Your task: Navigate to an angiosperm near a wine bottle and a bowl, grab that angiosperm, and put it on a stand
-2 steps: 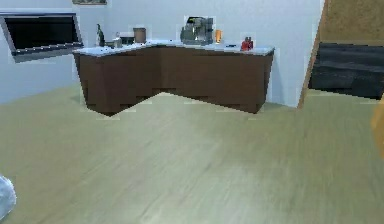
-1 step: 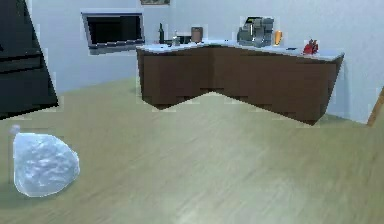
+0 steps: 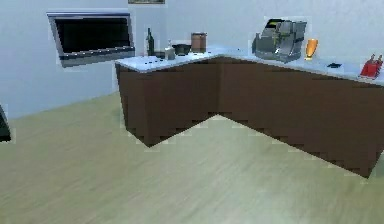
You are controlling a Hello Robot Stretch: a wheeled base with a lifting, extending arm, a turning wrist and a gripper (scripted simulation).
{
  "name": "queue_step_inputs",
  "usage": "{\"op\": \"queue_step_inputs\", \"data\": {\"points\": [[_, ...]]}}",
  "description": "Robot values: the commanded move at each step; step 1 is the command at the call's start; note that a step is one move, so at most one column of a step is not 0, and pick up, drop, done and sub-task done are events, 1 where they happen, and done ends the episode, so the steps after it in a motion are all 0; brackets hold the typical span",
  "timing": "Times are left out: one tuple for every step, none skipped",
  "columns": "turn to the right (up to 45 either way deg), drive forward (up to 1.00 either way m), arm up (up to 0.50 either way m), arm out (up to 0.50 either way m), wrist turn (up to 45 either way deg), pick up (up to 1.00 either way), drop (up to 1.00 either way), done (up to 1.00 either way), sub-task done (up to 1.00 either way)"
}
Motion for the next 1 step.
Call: {"op": "queue_step_inputs", "data": {"points": [[0.0, 1.00, 0.00, 0.00, 0.0, 0.00, 0.00, 0.00, 0.00]]}}
